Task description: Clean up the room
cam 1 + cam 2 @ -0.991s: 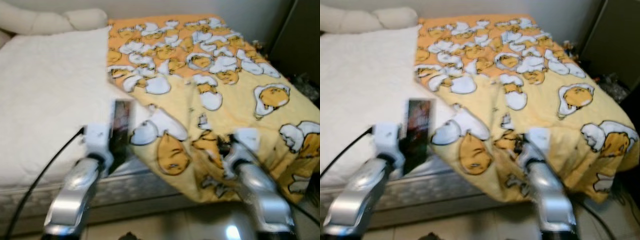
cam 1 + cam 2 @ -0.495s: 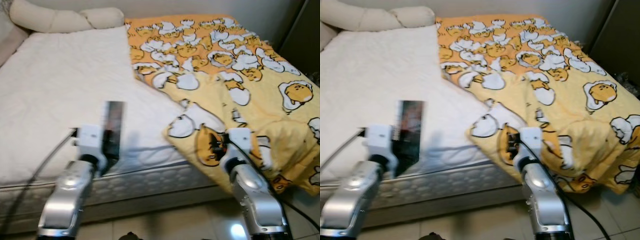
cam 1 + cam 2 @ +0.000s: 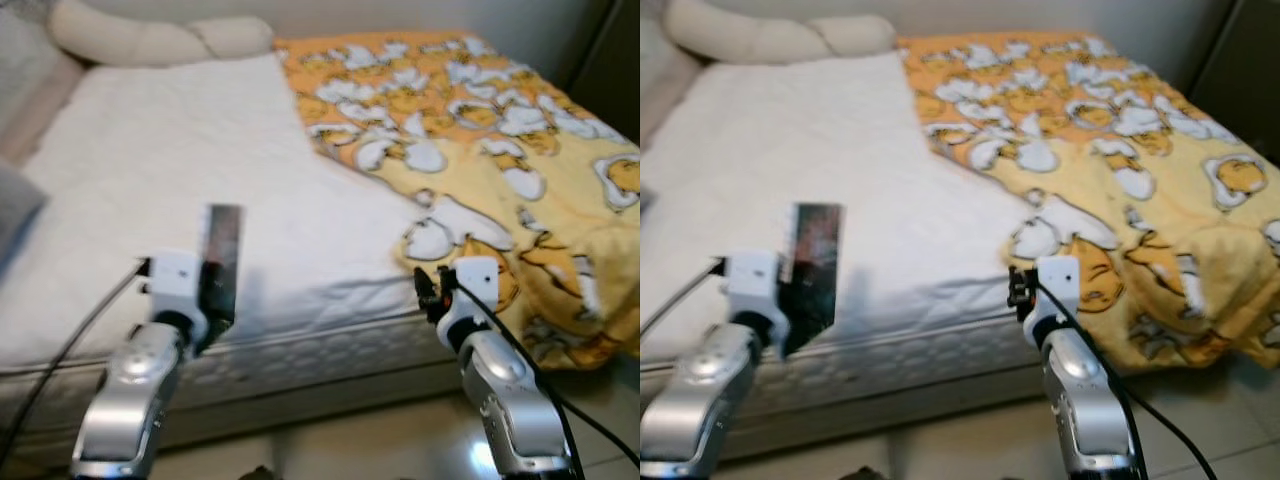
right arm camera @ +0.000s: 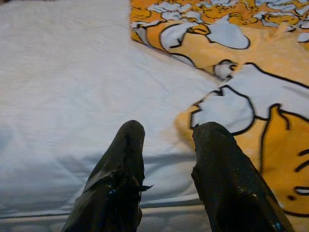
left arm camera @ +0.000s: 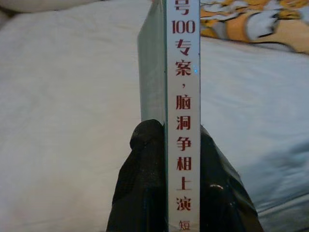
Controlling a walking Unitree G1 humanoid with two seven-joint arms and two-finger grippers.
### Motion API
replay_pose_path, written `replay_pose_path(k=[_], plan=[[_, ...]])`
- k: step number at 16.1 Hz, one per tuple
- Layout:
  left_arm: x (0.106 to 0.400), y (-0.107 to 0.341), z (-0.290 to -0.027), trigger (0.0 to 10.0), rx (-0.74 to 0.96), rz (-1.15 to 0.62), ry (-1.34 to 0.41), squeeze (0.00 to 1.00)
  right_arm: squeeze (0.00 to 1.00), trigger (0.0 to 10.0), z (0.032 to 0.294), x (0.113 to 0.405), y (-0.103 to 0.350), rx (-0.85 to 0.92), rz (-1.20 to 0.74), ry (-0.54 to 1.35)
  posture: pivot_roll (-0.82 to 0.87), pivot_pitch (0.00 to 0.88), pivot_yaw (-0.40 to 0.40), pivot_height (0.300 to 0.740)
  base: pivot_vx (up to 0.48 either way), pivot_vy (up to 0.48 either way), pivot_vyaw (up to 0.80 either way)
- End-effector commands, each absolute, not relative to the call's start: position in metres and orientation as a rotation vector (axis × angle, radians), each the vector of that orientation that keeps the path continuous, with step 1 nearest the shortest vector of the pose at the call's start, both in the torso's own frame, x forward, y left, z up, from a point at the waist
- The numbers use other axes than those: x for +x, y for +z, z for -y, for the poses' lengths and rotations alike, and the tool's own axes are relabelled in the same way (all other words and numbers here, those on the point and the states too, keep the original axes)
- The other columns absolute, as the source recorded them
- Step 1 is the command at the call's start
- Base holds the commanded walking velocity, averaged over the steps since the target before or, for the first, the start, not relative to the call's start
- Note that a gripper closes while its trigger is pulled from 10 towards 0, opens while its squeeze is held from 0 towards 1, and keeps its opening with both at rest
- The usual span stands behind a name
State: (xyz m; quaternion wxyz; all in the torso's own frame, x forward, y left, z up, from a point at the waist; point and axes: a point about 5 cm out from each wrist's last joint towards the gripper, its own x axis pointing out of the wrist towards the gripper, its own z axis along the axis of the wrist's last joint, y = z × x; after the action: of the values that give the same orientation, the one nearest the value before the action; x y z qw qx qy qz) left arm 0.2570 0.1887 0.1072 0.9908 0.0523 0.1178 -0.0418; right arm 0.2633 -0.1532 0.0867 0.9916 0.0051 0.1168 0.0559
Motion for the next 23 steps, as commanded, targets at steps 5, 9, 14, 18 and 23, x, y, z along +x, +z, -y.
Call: replay_pose_path(k=[5, 9, 14, 18, 23], plan=[[0.262, 0.117, -0.180, 10.0, 0.112, -0.193, -0.127, 0.00, 0.00, 10.0, 0.159, 0.264, 0.089, 0.015, -0.224, 0.098, 0.04, 0.000, 0.047, 0.740, 0.000, 0.440, 0.00], [0.264, 0.119, -0.177, 10.0, 0.116, -0.185, -0.137, 0.00, 0.00, 10.0, 0.158, 0.265, 0.089, 0.015, -0.220, 0.110, 0.04, 0.000, 0.047, 0.740, 0.000, 0.442, 0.00], [0.263, 0.127, -0.181, 10.0, 0.061, -0.150, -0.110, 0.00, 0.00, 10.0, 0.151, 0.265, 0.087, 0.026, -0.221, 0.125, 0.06, 0.000, 0.052, 0.740, 0.000, 0.175, 0.00], [0.263, 0.130, -0.179, 10.0, 0.098, -0.119, -0.131, 0.00, 0.00, 10.0, 0.151, 0.266, 0.086, 0.030, -0.222, 0.133, 0.06, 0.000, 0.053, 0.740, 0.000, 0.000, 0.00], [0.265, 0.130, -0.178, 10.0, 0.116, -0.112, -0.144, 0.00, 0.00, 10.0, 0.152, 0.267, 0.088, 0.032, -0.217, 0.138, 0.06, 0.000, 0.052, 0.740, 0.000, 0.000, 0.00]])
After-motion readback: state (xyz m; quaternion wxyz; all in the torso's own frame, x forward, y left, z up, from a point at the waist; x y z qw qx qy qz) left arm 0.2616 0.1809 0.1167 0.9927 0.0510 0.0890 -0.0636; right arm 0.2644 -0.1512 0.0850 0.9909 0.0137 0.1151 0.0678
